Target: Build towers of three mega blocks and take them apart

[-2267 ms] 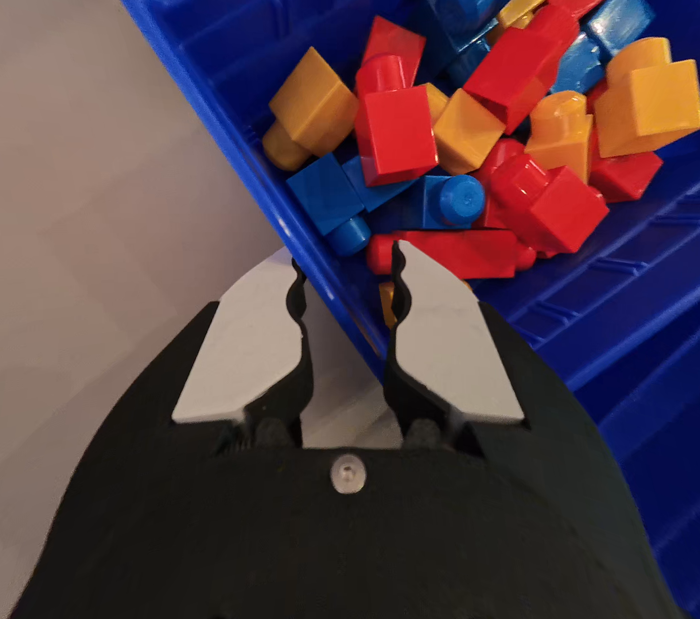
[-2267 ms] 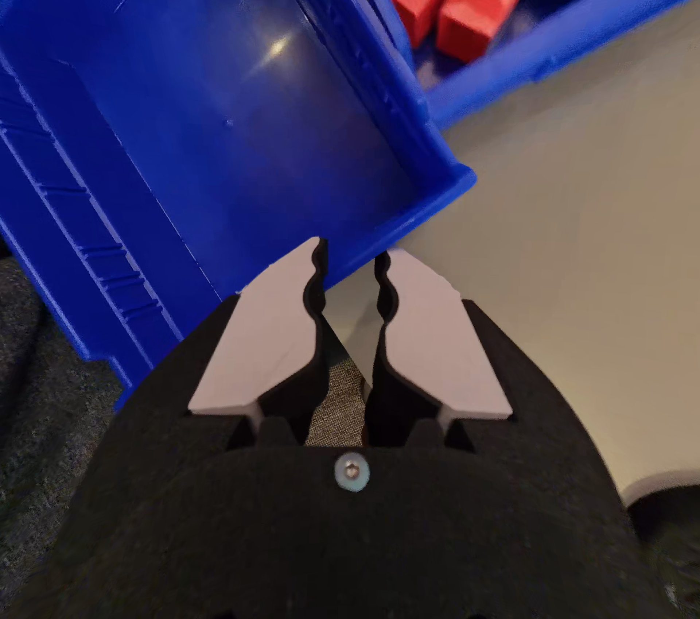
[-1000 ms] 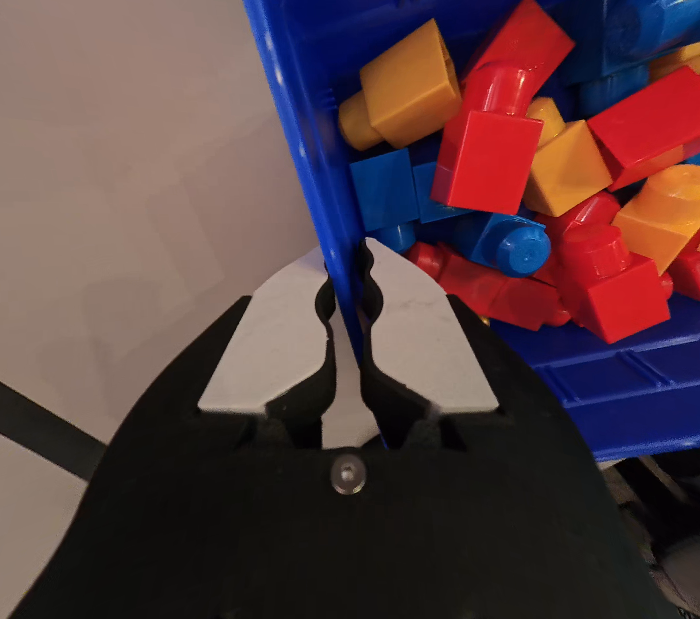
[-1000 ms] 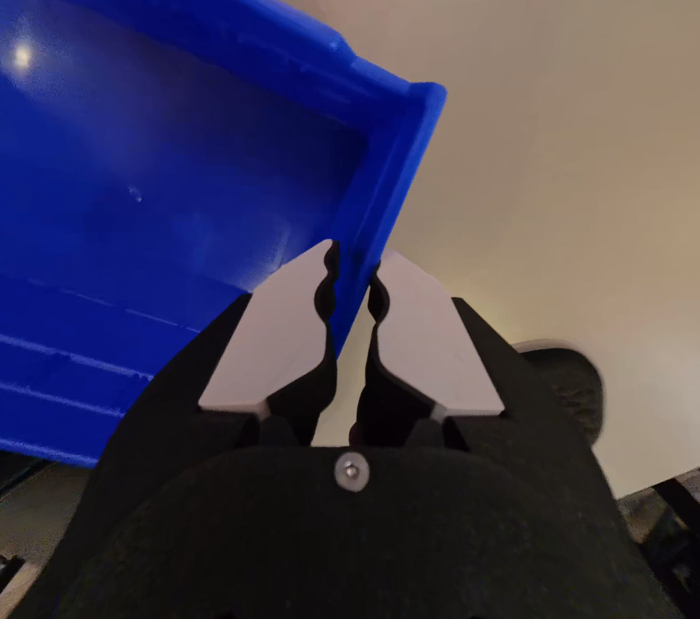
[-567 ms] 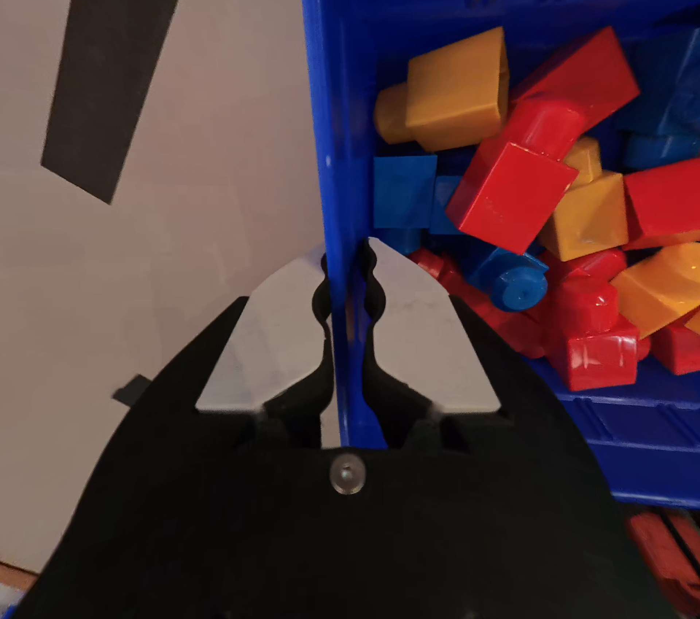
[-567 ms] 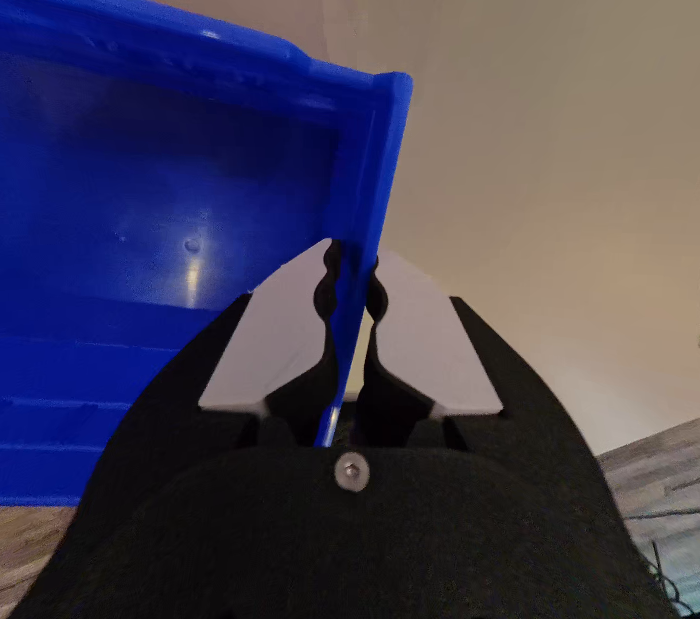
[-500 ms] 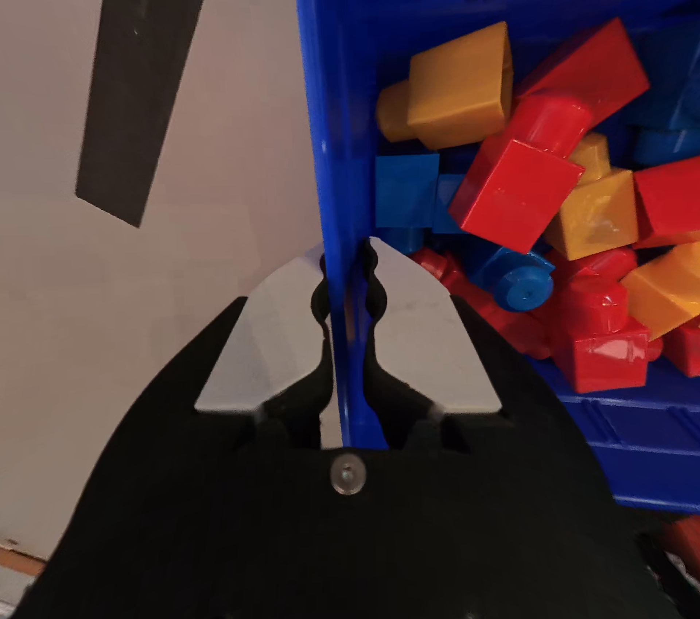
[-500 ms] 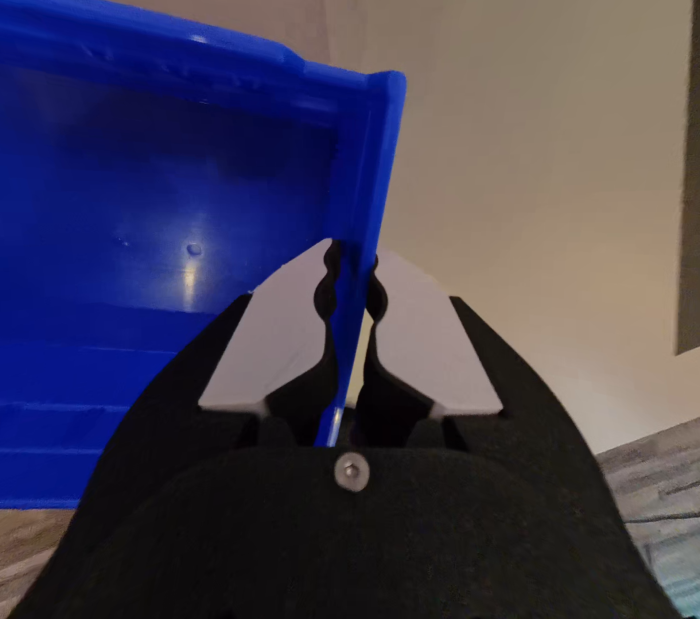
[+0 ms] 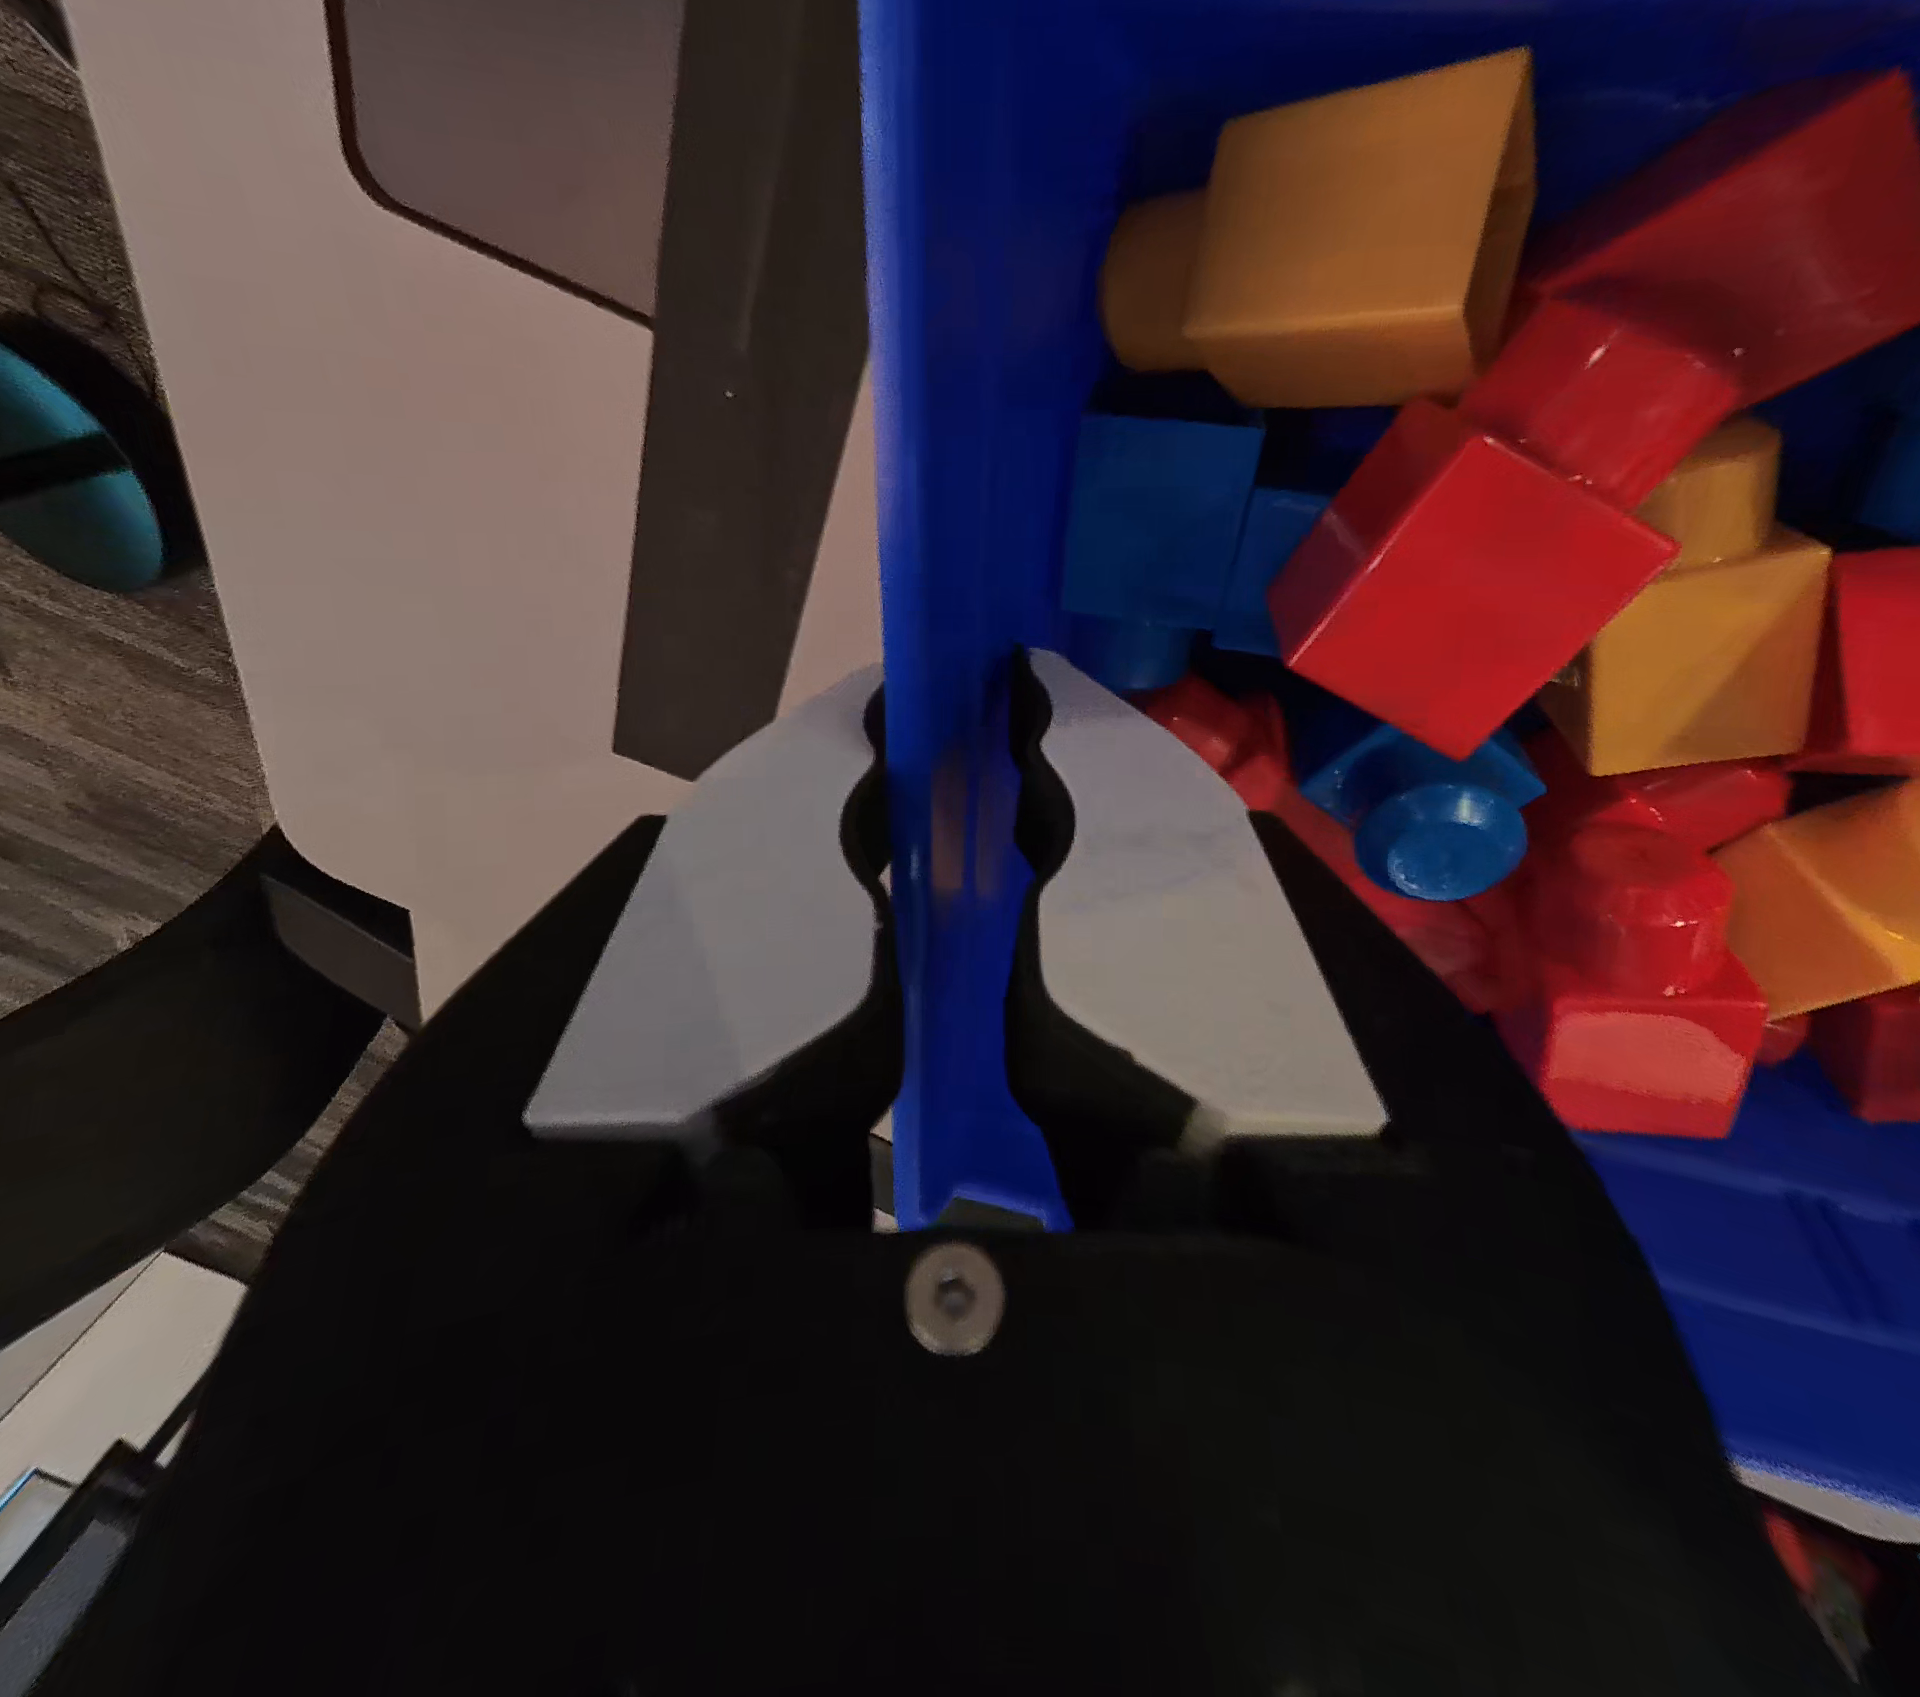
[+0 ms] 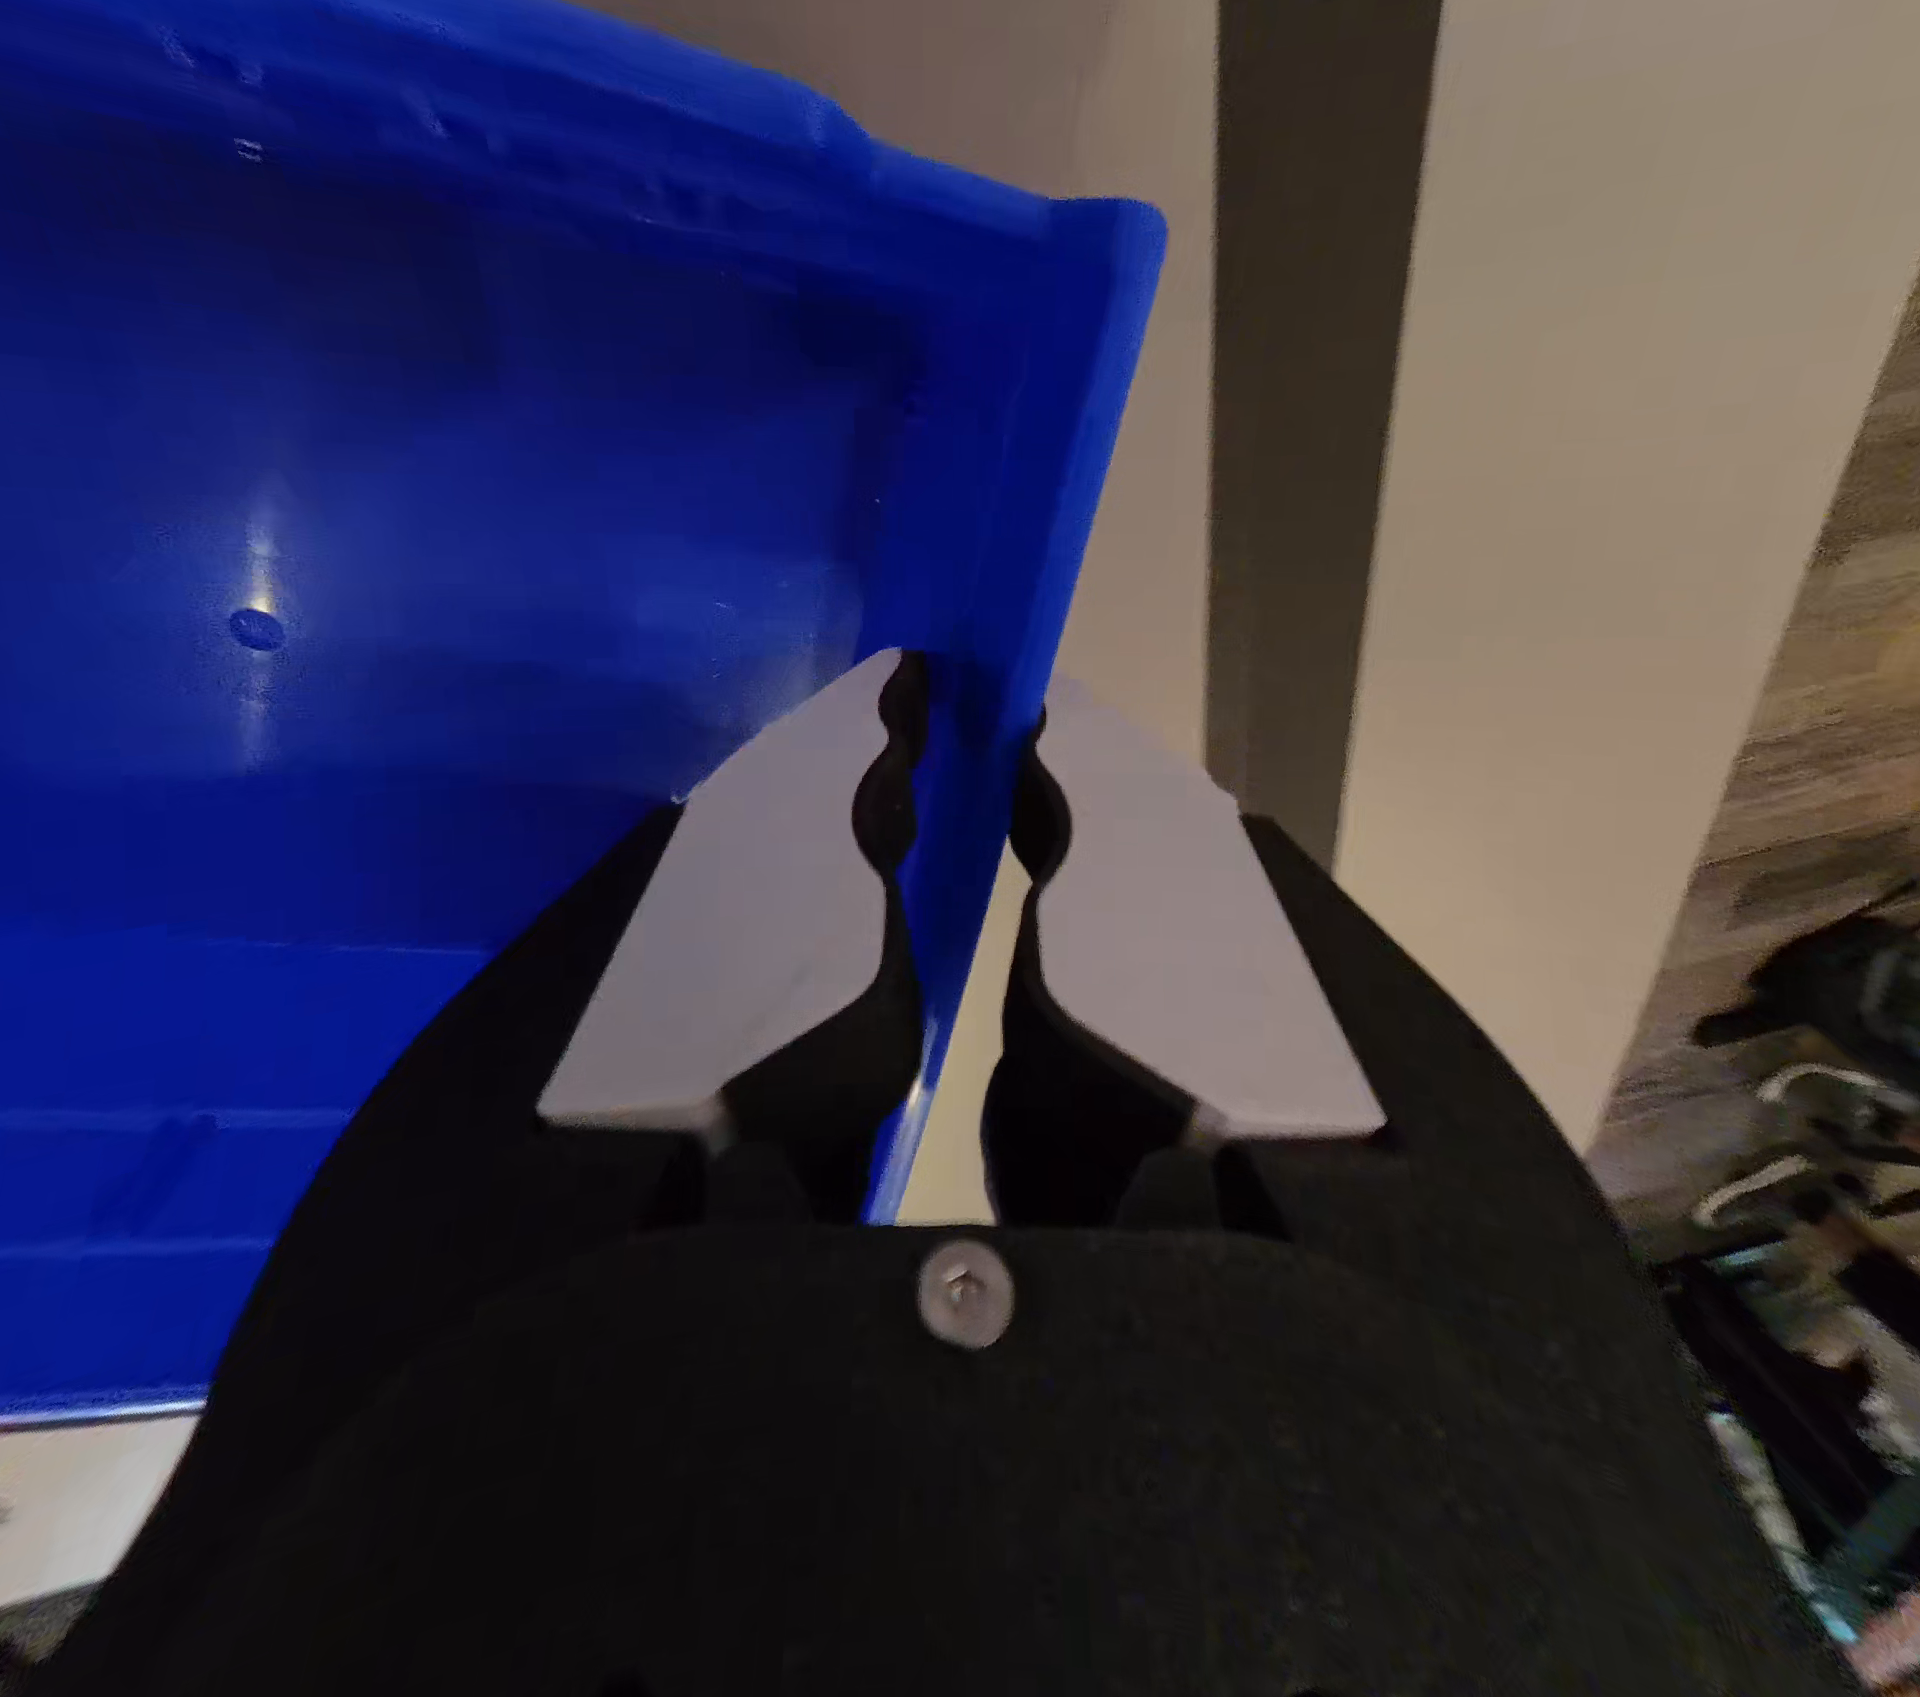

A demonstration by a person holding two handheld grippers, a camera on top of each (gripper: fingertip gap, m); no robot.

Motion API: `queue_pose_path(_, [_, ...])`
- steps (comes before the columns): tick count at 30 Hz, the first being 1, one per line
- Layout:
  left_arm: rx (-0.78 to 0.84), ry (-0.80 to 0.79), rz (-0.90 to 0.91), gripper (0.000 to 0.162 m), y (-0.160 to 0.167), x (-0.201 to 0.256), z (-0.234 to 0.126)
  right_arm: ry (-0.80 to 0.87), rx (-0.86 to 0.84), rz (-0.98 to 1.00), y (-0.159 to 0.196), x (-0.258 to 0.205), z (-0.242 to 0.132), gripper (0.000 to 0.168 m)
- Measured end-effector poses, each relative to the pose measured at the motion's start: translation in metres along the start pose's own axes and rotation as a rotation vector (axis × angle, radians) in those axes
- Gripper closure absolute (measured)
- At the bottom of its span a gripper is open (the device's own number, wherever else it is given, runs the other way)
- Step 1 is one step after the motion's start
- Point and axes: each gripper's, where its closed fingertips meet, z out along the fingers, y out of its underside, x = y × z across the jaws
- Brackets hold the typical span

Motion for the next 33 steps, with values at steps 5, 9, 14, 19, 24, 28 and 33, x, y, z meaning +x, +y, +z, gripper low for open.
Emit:
queue_pose_path(5, [-0.003,-0.011,0.02,0.143,-0.006,-0.018,0.004,0.033,0.017,-0.173,0.0,0.042,0.007,0.152])
queue_pose_path(9, [-0.003,-0.021,0.046,0.142,-0.012,-0.032,0.007,0.058,-0.004,-0.251,0.002,0.071,0.011,0.151])
queue_pose_path(14, [-0.013,-0.037,0.072,0.141,-0.016,-0.049,0.011,0.05,-0.015,-0.324,0.002,0.094,0.016,0.151])
queue_pose_path(19, [0.004,-0.046,0.085,0.141,-0.021,-0.061,0.014,0.079,-0.027,-0.35,0.0,0.107,0.018,0.151])
queue_pose_path(24, [0.01,-0.053,0.08,0.14,-0.023,-0.069,0.016,0.092,0.005,-0.293,0.003,0.119,0.02,0.151])
queue_pose_path(28, [0.0,-0.075,0.073,0.14,-0.026,-0.079,0.018,0.112,0.006,-0.255,0.009,0.13,0.021,0.149])
queue_pose_path(33, [0.011,-0.068,0.082,0.14,-0.029,-0.084,0.019,0.12,0.014,-0.255,0.009,0.134,0.022,0.149])
